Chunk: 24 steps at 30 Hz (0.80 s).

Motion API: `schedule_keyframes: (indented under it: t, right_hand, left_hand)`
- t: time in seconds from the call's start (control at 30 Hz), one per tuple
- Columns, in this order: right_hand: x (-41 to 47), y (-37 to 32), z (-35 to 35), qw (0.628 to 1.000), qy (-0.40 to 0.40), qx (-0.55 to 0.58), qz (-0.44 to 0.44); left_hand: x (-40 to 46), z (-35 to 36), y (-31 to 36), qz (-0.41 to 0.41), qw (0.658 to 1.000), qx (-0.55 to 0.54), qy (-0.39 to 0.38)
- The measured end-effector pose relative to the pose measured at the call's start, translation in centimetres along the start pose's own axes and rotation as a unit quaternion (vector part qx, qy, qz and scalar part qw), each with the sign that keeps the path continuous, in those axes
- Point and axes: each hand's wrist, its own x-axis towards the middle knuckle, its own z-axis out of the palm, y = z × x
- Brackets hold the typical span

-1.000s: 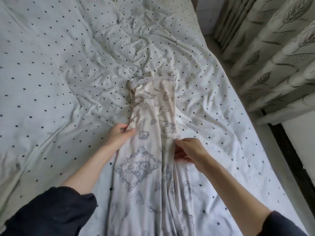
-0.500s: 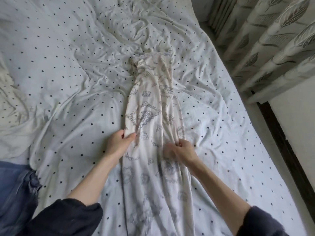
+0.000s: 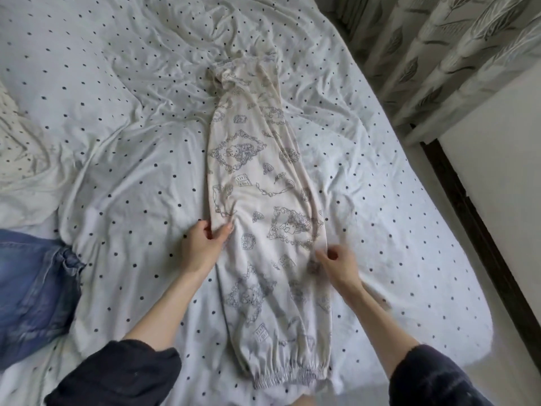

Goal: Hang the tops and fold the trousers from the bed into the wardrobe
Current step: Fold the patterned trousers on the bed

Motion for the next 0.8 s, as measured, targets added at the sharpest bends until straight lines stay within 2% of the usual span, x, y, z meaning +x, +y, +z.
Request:
schedule_keyframes:
  t: [0.1,0.2,0.33,0.53,0.7,0.8]
  right_hand:
    - [-2.6,3.3,0.1,0.999,-0.033,-0.016,0.029]
    - [-4.7,6.3,0.3,0.995,-0.079,0.013,0.063]
    - [-7.4,9.3,0.4,0.977,-0.151,0.079,0.131]
    - [-9.3,12.0,0.7,0.962,-0.188,0.131,0.147]
    - [-9.5,12.6,0.9,0.959,-0.222,0.121,0.129]
    - [-9.9,12.8,1.2,0.954,-0.242,0.116,0.138]
  left_hand:
    - [-2.7,0.6,-2.3,0.026,0.999,-0.01,-0.025]
    - [-5.2,1.1,-4.6,0.011,0.998,-0.045,-0.051]
    - [-9.7,1.8,-7.6,-0.076,0.986,-0.094,-0.111]
    - [-17.3,3.6,-11.0,-0.194,0.935,-0.204,-0.216]
    - [-19.7,5.2,-11.3,-0.219,0.921,-0.258,-0.192]
    - [-20.4,5.6,-10.5,-0.226,0.925,-0.263,-0.154]
